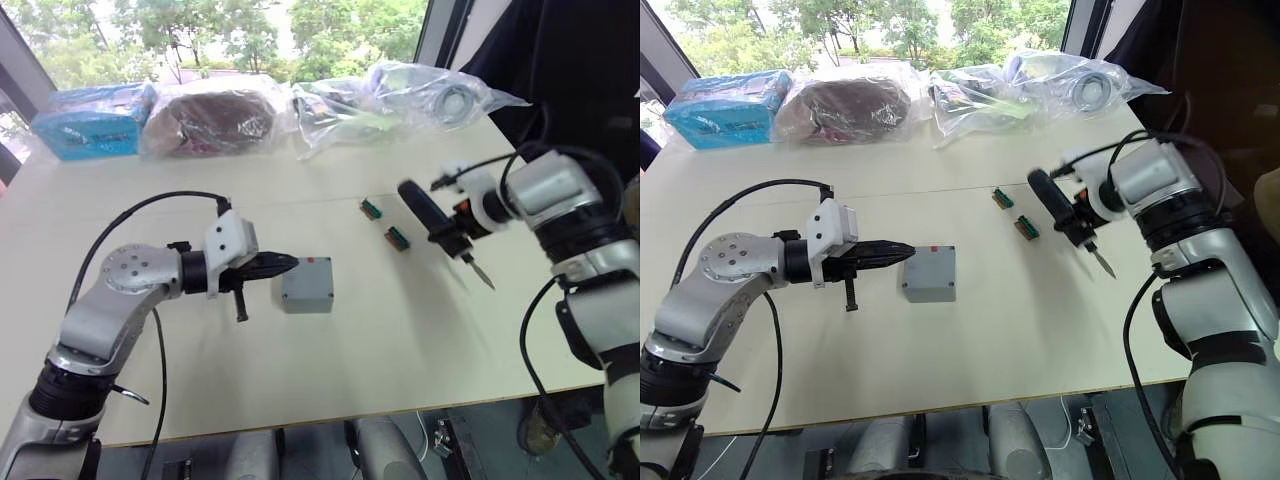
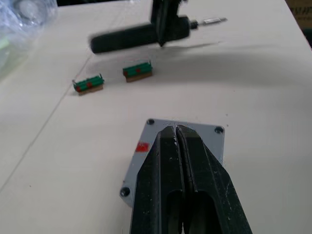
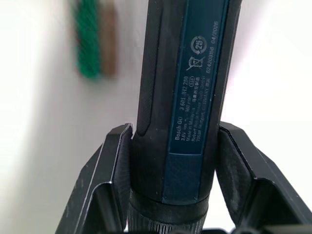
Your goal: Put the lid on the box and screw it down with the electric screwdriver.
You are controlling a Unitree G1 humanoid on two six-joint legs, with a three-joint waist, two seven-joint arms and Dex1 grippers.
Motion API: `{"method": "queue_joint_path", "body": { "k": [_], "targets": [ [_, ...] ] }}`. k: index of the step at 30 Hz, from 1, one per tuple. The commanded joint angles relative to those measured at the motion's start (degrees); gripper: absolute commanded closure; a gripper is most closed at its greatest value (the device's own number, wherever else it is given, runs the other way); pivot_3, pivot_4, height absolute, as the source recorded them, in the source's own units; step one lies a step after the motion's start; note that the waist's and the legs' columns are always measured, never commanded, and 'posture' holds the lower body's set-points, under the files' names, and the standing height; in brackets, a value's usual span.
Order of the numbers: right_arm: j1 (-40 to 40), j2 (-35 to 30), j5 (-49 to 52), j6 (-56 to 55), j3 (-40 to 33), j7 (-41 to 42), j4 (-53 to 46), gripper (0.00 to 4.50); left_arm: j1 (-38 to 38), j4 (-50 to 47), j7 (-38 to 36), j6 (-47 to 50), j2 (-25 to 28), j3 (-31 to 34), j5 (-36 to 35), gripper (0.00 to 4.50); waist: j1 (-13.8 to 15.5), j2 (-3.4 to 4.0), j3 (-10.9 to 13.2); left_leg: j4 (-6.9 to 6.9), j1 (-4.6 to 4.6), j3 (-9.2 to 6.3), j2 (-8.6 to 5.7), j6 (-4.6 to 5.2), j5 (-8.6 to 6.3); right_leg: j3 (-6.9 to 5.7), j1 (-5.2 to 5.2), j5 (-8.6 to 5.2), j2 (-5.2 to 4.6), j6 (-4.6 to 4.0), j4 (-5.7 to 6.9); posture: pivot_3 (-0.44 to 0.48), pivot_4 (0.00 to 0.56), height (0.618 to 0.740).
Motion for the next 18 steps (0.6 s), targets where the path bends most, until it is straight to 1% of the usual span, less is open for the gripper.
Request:
{"method": "queue_joint_path", "body": {
  "k": [1, 3, 4, 5, 6, 8, 11, 14, 18],
  "targets": [
    [1.3, 3.8, 6.3, -0.4, -14.9, -4.4, -14.4, 2.61, -0.2, 1.0, -1.0, -2.3, 0.1, 0.1, 0.5, 4.5, 0.0, 0.0, 0.0, -0.02, 0.01, -0.02, 0.01, 0.0, 0.0, -0.02, 0.0, 0.0, 0.02, 0.0, 0.01, 0.0, 0.15, 0.74],
    [3.0, 5.4, 7.7, -1.1, -18.0, -6.4, -18.0, 2.61, -0.2, 1.6, -1.5, -2.8, 0.2, -0.1, 0.6, 4.5, 0.1, -0.01, 0.0, -0.04, 0.02, -0.09, 0.02, 0.0, 0.0, -0.05, 0.02, 0.0, 0.04, 0.0, 0.04, 0.0, 0.15, 0.74],
    [6.7, 9.8, 10.0, -5.9, -22.5, -8.9, -24.8, 2.61, -0.6, 3.0, -1.9, -3.1, -0.5, -1.1, 0.9, 4.5, 0.3, -0.1, -0.1, -0.03, 0.02, -0.1, 0.02, 0.0, 0.0, -0.06, 0.04, 0.0, 0.04, 0.0, 0.04, 0.0, 0.15, 0.74],
    [9.4, 13.0, 11.8, -9.4, -25.7, -10.7, -29.9, 2.61, -0.9, 4.0, -2.1, -3.3, -1.0, -1.9, 1.2, 4.5, 0.4, -0.19, -0.1, -0.01, 0.01, -0.11, 0.01, 0.0, 0.0, -0.07, 0.08, 0.0, 0.02, 0.0, 0.02, 0.0, 0.15, 0.74],
    [13.0, 17.7, 13.4, -13.0, -28.7, -13.6, -35.1, 2.61, -1.3, 5.3, -2.3, -3.5, -1.8, -2.8, 1.5, 4.5, 0.4, -0.19, -0.1, 0.07, 0.01, -0.21, 0.01, 0.0, 0.0, -0.16, 0.17, 0.0, 0.02, 0.0, -0.01, 0.0, 0.15, 0.74],
    [17.0, 23.8, 16.1, -17.0, -31.7, -16.9, -40.2, 2.61, -1.8, 7.2, -2.7, -3.9, -2.8, -3.8, 2.0, 4.5, 0.3, -0.17, -0.1, 0.09, -0.02, -0.15, -0.03, 0.0, 0.0, -0.11, 0.18, 0.0, -0.03, 0.01, -0.01, 0.0, 0.15, 0.74],
    [23.8, 30.6, 18.1, -25.5, -31.0, -19.2, -44.9, 2.61, -3.0, 10.3, -2.9, -4.7, -4.7, -5.4, 3.3, 4.5, 0.4, -0.18, -0.1, 0.1, -0.07, -0.14, -0.05, -0.01, 0.0, -0.09, 0.13, 0.01, -0.06, 0.02, 0.0, 0.0, 0.15, 0.74],
    [28.4, 35.5, 18.1, -32.8, -28.6, -21.9, -46.1, 2.61, -3.5, 12.4, -3.0, -5.4, -5.9, -6.9, 4.6, 4.5, 0.3, -0.18, -0.1, 0.09, -0.03, -0.15, -0.05, -0.01, 0.0, -0.11, 0.16, 0.01, -0.06, 0.01, 0.0, 0.0, 0.15, 0.74],
    [33.7, 38.4, 15.0, -42.0, -23.4, -23.4, -44.8, 2.61, -3.8, 14.7, -3.0, -6.7, -6.3, -8.0, 6.8, 4.5, 0.1, -0.18, -0.1, 0.09, 0.03, -0.15, -0.04, -0.01, 0.01, -0.1, 0.18, 0.01, -0.03, 0.01, 0.04, 0.0, 0.15, 0.74]
  ]
}}
